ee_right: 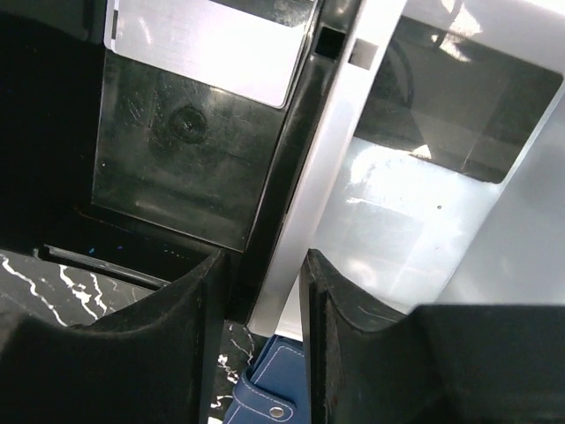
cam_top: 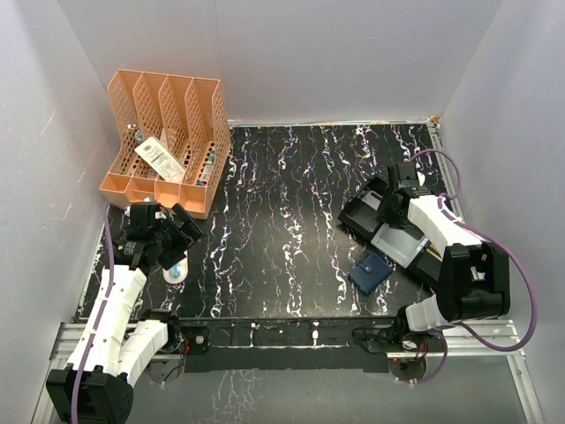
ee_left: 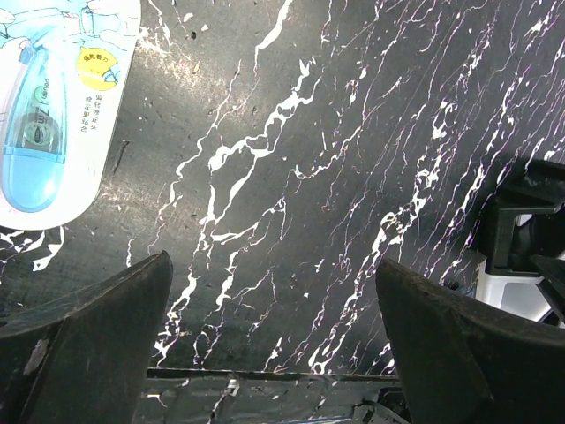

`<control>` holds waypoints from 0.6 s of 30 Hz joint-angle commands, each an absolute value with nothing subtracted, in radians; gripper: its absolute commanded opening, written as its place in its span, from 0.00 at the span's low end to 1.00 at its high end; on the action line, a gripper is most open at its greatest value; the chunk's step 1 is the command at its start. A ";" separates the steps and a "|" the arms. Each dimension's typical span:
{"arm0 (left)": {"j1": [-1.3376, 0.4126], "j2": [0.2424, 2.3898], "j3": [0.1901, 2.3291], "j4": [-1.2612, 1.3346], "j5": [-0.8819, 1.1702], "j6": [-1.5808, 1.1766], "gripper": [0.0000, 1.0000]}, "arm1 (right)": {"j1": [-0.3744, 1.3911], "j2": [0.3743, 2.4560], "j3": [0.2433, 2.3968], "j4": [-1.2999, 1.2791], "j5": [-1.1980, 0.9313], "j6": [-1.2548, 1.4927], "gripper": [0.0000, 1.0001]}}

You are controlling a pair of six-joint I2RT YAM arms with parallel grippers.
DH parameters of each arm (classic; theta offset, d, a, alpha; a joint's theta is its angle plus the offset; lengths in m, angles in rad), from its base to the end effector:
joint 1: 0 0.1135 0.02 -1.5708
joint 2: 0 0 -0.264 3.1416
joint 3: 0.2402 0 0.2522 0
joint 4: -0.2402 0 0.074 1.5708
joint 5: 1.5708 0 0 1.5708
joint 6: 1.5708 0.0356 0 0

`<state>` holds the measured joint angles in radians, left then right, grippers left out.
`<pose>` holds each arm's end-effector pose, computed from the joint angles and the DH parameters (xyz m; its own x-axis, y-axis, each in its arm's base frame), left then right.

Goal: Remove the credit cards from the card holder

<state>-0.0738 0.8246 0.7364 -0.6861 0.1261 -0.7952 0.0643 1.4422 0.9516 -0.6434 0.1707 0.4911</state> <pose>0.1674 -0.0169 0.2691 -0.6045 -0.6656 -0.4378 -0.3839 0.7249 -0.5720 0.2764 0.0117 0.2140 -0.7934 0.4146 -0.4456 0.4338 0.8987 0.0638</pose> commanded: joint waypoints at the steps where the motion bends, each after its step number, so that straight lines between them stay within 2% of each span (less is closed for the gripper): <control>1: -0.069 0.831 0.776 -0.718 0.148 -0.768 0.99 | 0.069 1.451 0.964 -0.575 0.072 0.460 0.33; 9: -0.069 0.824 0.763 -0.714 0.154 -0.759 0.99 | 0.132 1.507 0.993 -0.558 0.024 0.470 0.33; 18: -0.069 0.821 0.764 -0.716 0.182 -0.748 0.99 | 0.303 1.605 1.085 -0.560 0.048 0.513 0.33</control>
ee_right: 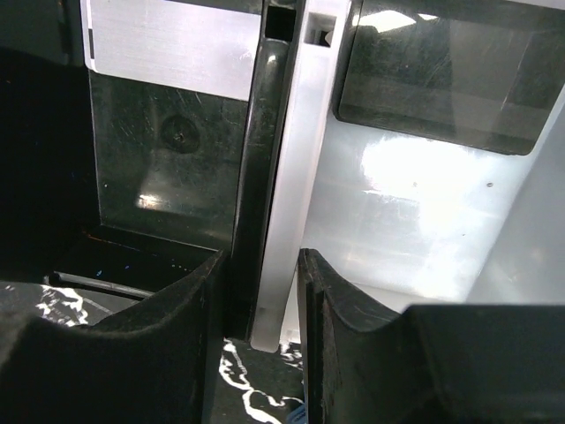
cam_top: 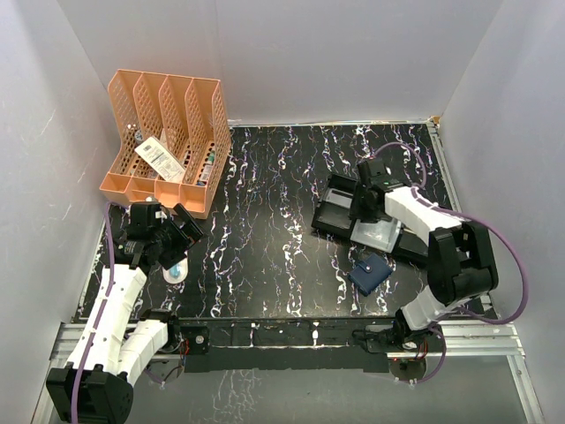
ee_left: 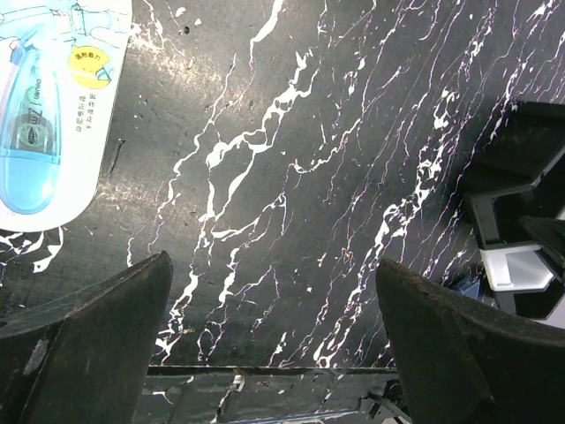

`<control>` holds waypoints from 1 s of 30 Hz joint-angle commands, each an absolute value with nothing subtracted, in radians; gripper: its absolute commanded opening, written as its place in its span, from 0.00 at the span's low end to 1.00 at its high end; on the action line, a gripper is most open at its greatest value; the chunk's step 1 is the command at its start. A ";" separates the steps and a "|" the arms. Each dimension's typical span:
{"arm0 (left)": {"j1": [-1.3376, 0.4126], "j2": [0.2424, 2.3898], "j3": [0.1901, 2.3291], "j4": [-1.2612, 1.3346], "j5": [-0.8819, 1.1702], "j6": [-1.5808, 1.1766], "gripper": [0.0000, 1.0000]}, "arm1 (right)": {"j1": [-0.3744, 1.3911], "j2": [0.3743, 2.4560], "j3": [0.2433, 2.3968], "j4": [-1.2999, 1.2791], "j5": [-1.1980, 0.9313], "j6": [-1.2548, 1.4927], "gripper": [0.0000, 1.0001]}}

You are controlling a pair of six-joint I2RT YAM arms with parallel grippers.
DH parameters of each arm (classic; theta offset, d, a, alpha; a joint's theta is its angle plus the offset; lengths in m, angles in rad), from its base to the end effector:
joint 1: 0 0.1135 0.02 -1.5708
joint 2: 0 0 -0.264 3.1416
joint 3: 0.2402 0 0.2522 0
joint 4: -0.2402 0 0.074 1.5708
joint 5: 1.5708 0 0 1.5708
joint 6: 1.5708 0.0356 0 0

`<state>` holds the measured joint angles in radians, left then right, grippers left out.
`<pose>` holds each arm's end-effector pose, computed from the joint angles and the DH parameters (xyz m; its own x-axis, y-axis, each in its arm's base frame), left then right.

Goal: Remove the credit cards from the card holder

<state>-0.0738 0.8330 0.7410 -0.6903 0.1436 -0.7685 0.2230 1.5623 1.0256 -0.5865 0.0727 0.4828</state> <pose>0.1685 -0.0176 0.2691 -0.6265 -0.6435 -0.4398 -0.3634 0.7404 -0.5655 0.2993 0.0652 0.2051 -0.8668 0.2782 -0.4137 0.2400 0.9602 0.1429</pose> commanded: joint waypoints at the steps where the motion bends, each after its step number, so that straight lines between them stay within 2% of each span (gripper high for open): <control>1: -0.069 0.820 0.765 -0.716 0.190 -0.744 0.99 | 0.326 1.618 1.096 -0.561 0.050 0.521 0.33; 16: -0.069 0.789 0.790 -0.743 0.199 -0.723 0.99 | 0.606 1.851 1.329 -0.577 0.084 0.610 0.33; 30: -0.069 0.760 0.786 -0.746 0.224 -0.736 0.99 | 0.682 1.957 1.475 -0.607 0.098 0.651 0.34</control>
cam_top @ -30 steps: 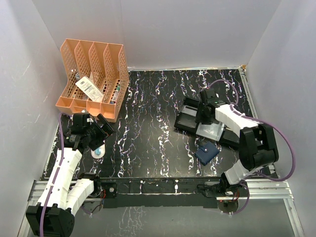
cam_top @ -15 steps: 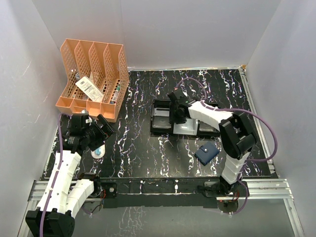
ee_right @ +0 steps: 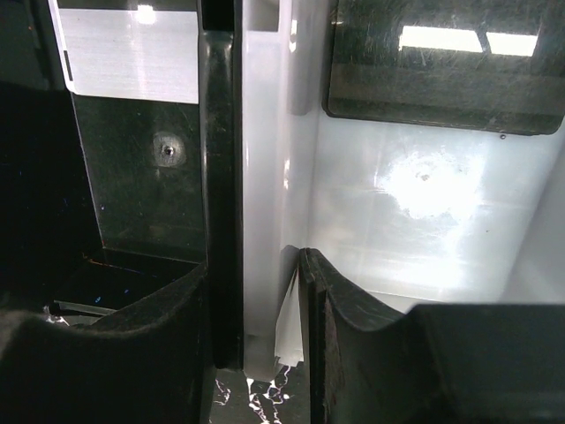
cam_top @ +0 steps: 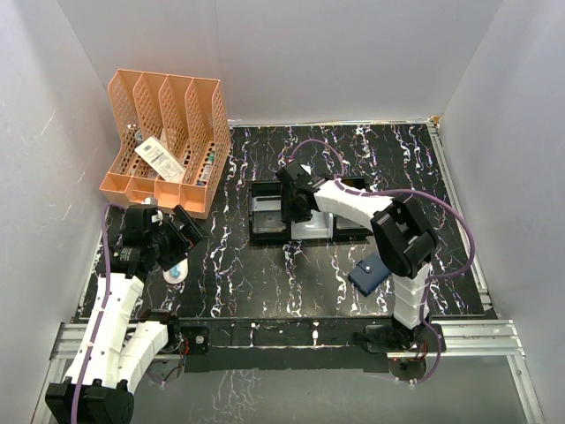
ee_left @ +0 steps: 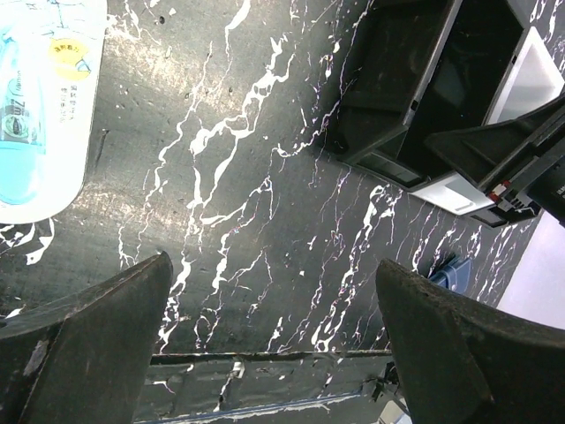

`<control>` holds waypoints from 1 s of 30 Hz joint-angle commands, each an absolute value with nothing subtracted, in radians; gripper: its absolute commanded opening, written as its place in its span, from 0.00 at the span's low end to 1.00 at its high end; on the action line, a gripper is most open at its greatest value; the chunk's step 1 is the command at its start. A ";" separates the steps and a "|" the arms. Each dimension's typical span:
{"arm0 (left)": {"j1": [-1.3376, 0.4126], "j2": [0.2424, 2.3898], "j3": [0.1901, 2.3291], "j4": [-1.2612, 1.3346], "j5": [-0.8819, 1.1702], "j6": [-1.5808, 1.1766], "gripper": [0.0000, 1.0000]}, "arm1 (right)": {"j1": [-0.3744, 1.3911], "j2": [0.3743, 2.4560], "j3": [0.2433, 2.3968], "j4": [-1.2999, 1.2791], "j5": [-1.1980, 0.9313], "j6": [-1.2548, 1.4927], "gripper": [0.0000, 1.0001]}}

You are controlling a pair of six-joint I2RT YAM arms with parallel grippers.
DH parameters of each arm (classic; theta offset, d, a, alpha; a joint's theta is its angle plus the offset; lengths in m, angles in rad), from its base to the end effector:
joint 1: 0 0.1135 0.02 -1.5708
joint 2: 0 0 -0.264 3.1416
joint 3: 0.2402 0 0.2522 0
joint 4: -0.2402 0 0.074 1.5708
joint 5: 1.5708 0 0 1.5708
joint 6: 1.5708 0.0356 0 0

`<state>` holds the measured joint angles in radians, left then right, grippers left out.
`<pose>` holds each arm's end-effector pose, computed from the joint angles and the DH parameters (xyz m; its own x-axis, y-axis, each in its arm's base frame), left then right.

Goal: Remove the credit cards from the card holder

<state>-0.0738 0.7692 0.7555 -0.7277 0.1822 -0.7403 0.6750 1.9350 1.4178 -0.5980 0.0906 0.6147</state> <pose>0.1556 -0.0180 0.2801 -0.6360 -0.6181 -0.4620 -0.3023 0.7504 -0.5878 0.3180 0.2504 0.1929 -0.9137 0.0043 -0.4063 -0.0787 0.9791 0.1874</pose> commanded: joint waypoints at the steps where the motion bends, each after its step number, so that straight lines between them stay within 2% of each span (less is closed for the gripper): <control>1: -0.069 0.762 0.787 -0.744 0.229 -0.737 0.99 | 0.683 1.963 1.488 -0.615 0.105 0.660 0.35; 15: -0.069 0.755 0.763 -0.717 0.282 -0.759 0.99 | 0.696 2.011 1.578 -0.640 0.133 0.743 0.39; 23: -0.069 0.741 0.748 -0.678 0.291 -0.751 0.99 | 0.695 1.919 1.618 -0.706 0.173 0.683 0.60; 30: -0.069 0.679 0.756 -0.659 0.220 -0.746 0.99 | 0.679 1.615 1.425 -0.779 0.463 0.669 0.85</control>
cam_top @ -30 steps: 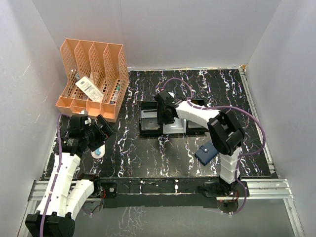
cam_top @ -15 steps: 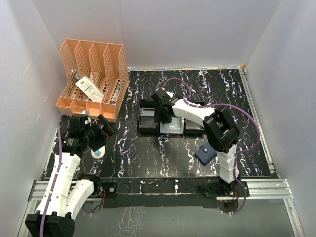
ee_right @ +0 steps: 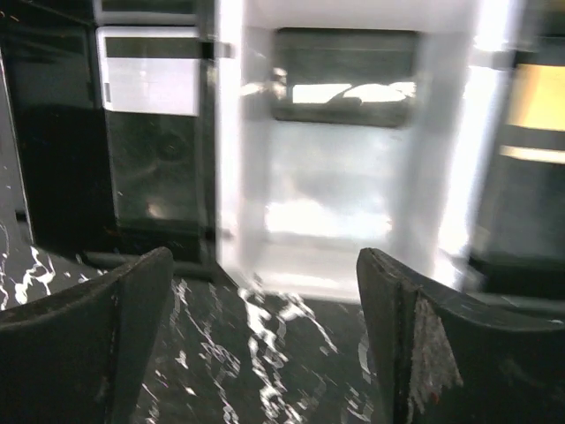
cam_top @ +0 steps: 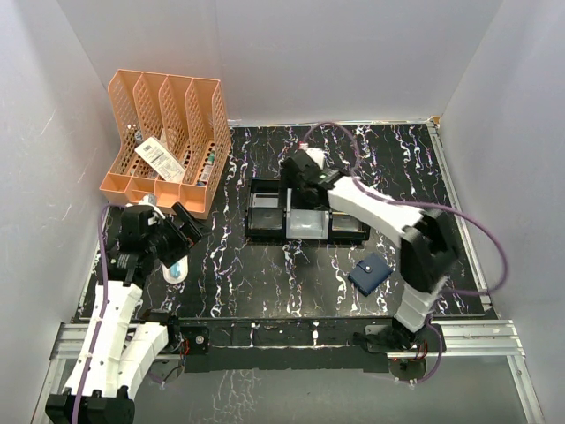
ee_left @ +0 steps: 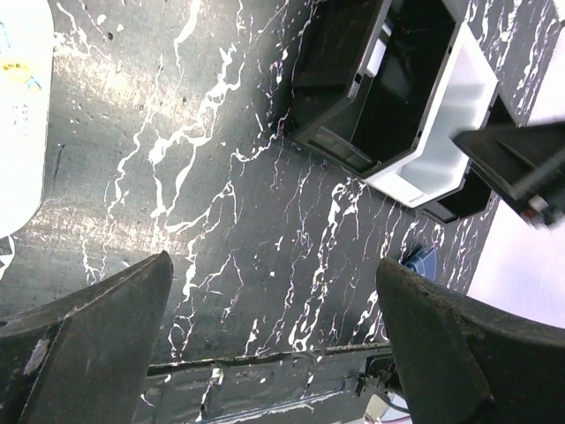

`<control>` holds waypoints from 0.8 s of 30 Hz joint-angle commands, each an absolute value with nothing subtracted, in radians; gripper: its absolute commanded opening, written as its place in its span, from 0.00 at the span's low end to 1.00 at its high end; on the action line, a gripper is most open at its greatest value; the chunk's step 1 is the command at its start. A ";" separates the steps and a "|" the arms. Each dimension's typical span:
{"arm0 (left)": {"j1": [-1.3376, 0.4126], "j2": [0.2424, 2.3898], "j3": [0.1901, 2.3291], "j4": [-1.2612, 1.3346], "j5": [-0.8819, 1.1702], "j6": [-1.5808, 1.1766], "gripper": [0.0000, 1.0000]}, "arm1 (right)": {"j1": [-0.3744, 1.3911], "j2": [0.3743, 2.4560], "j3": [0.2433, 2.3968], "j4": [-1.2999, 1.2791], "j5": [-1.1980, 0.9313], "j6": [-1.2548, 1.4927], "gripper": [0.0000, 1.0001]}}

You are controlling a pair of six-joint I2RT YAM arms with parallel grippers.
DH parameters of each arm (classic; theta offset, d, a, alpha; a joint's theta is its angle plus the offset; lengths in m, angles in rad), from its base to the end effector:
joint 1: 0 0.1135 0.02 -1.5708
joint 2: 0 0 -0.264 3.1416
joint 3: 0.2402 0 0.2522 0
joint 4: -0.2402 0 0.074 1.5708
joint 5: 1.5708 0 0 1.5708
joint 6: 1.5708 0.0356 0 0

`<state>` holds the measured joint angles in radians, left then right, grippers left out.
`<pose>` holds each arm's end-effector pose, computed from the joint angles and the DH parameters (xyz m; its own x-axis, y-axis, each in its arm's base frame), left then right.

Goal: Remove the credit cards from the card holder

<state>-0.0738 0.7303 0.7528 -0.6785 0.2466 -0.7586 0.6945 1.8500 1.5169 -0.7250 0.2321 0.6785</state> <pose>0.1518 -0.0199 0.2889 -0.6234 -0.6228 -0.4727 -0.2265 0.7225 -0.6532 0.3104 0.2479 0.2492 -0.8578 0.0805 -0.5077 0.0029 0.9884 0.1518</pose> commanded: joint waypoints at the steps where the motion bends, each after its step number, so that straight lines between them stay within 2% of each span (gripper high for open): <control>1: -0.069 0.664 0.752 -0.654 0.211 -0.749 0.99 | 0.666 1.565 1.377 -0.796 0.508 0.686 0.90; 3: -0.070 0.641 0.737 -0.638 0.203 -0.758 0.99 | 0.615 1.462 1.258 -0.821 0.557 0.727 0.98; 9: -0.069 0.627 0.688 -0.587 0.280 -0.796 0.99 | 0.260 1.146 0.909 -0.756 0.350 0.728 0.98; 13: -0.069 0.650 0.651 -0.524 0.413 -0.821 0.99 | 0.100 1.074 0.789 -0.767 0.253 0.719 0.98; 20: -0.069 0.637 0.640 -0.498 0.429 -0.813 0.99 | 0.065 1.132 0.746 -0.740 0.084 0.731 0.84; 24: -0.069 0.649 0.650 -0.515 0.427 -0.793 0.99 | 0.067 1.126 0.643 -0.671 -0.051 0.774 0.76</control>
